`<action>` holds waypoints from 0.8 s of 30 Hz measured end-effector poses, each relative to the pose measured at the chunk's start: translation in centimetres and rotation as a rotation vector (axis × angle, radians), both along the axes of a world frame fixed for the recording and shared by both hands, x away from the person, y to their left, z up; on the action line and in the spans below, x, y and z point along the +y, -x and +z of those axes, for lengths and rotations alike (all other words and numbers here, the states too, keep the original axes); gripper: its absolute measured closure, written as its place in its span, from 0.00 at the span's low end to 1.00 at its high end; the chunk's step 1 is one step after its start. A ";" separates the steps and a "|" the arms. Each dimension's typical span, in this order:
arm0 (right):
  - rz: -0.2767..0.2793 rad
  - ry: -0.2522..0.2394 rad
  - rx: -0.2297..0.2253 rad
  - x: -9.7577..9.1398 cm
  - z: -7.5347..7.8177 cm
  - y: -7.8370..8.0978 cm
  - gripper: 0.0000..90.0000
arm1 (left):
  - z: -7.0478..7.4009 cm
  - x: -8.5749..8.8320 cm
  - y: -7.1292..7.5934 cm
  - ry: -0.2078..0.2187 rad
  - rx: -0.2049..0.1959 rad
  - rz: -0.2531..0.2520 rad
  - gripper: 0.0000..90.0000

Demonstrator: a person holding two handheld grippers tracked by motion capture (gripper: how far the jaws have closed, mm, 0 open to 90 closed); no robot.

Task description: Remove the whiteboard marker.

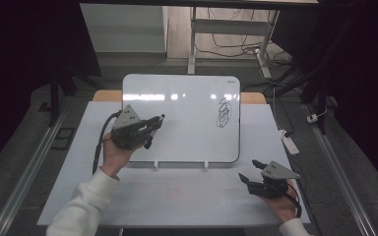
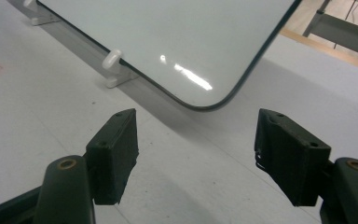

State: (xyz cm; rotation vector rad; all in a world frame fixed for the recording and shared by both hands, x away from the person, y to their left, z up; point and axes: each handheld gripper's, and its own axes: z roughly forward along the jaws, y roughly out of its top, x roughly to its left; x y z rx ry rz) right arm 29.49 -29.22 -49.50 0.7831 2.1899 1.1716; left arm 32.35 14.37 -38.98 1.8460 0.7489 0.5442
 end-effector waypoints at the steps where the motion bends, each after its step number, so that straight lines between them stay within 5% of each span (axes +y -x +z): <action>1: 0.003 -0.001 0.004 0.1 0.0 0.0 0.33 | -0.2 -0.3 0.0 0.004 0.006 -0.008 0.91; 14: 0.069 -0.055 0.018 3.5 1.4 0.6 0.33 | -2.2 -5.7 0.5 0.024 0.057 -0.143 0.91; 24: 0.131 -0.106 0.087 8.2 1.7 0.2 0.34 | -4.0 -9.5 0.9 -0.004 0.064 -0.198 0.91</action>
